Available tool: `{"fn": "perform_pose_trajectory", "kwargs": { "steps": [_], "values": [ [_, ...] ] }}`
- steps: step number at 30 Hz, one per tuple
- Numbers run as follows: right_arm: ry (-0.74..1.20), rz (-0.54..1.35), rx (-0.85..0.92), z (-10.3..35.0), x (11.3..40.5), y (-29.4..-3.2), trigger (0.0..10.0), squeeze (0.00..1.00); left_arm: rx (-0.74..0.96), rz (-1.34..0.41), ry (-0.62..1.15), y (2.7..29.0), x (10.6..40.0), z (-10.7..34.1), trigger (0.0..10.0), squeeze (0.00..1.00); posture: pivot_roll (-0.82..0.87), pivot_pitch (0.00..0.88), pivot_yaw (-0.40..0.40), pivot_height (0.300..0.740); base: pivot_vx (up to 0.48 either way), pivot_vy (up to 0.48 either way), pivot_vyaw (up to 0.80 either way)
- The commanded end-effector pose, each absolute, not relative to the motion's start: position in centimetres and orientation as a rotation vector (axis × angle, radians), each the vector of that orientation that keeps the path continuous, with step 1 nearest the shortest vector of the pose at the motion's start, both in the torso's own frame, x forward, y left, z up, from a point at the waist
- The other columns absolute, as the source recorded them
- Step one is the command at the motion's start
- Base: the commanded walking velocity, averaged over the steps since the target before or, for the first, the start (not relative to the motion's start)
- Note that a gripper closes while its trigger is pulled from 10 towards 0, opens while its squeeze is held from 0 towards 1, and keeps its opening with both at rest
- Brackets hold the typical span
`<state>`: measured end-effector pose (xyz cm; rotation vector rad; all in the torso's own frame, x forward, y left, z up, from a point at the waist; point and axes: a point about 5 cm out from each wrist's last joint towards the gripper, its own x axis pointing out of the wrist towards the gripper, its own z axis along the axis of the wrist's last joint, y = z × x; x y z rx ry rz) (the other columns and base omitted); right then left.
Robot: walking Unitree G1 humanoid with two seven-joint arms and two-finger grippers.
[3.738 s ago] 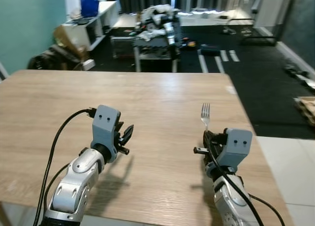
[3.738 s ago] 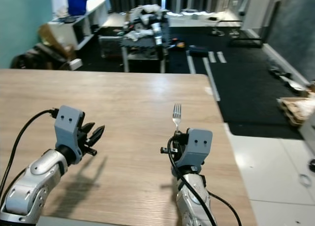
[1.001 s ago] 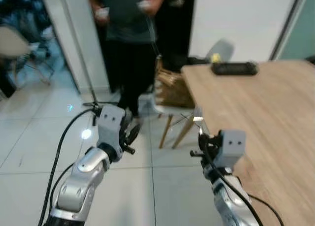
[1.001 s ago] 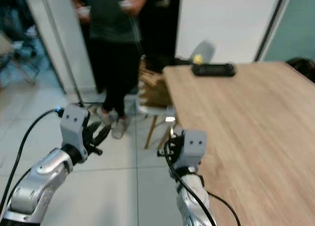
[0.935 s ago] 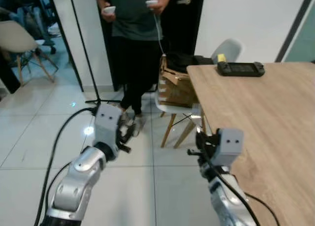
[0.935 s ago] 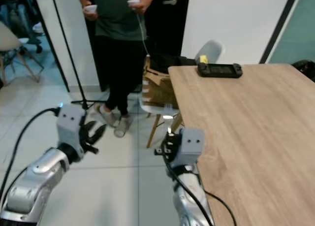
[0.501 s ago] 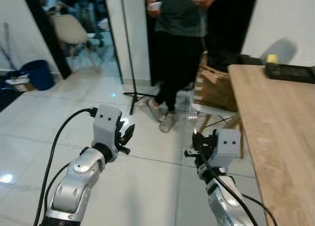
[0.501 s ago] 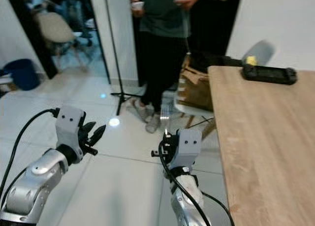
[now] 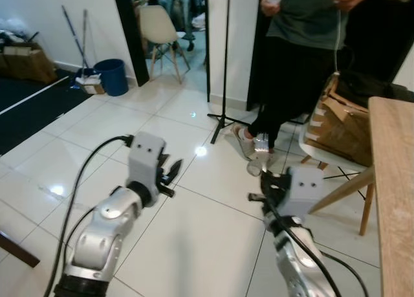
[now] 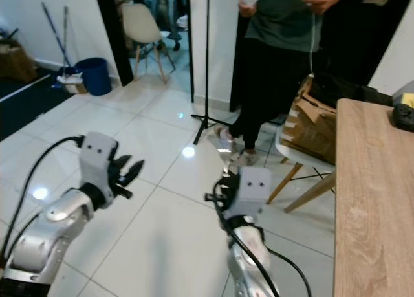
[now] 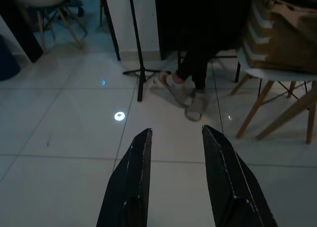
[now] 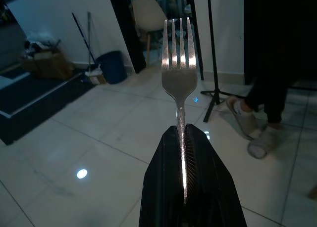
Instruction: Setting the table
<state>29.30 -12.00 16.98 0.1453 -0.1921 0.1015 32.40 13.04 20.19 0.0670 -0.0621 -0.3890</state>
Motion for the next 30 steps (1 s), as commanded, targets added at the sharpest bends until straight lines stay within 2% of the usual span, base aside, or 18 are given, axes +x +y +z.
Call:
{"fn": "perform_pose_trajectory", "kwargs": {
  "steps": [1,4,8,13,20,30],
  "values": [
    [-0.167,0.093,0.145,16.4,29.2,-12.2,10.0,0.00,0.069,-0.388,-0.048,13.0,32.3,19.6,10.0,0.00,0.07,0.065,0.104,0.740,0.000,0.000,0.00],
    [-0.160,0.117,0.116,16.6,29.5,-12.5,10.0,0.00,0.043,-0.374,-0.064,12.5,32.5,19.6,10.0,0.00,0.05,0.065,0.053,0.740,0.000,0.000,0.16],
    [-0.166,0.131,0.101,17.0,29.7,-12.7,10.0,0.00,0.029,-0.369,-0.074,12.0,32.7,19.7,10.0,0.00,0.05,0.064,0.034,0.740,0.000,0.000,0.57],
    [-0.177,0.130,0.104,17.4,29.8,-12.9,10.0,0.00,0.023,-0.367,-0.085,12.0,32.8,20.0,10.0,0.00,0.05,0.059,0.034,0.740,0.000,0.000,0.61],
    [-0.194,0.139,0.134,17.7,29.8,-12.6,10.0,0.00,0.031,-0.389,-0.122,12.0,33.0,20.4,10.0,0.00,0.05,0.053,0.044,0.740,0.000,0.000,0.00],
    [-0.191,0.142,0.117,17.5,29.8,-12.7,10.0,0.00,0.050,-0.404,-0.133,11.4,33.1,20.2,10.0,0.00,0.04,0.044,0.051,0.740,0.480,0.000,0.00]
  ]
}}
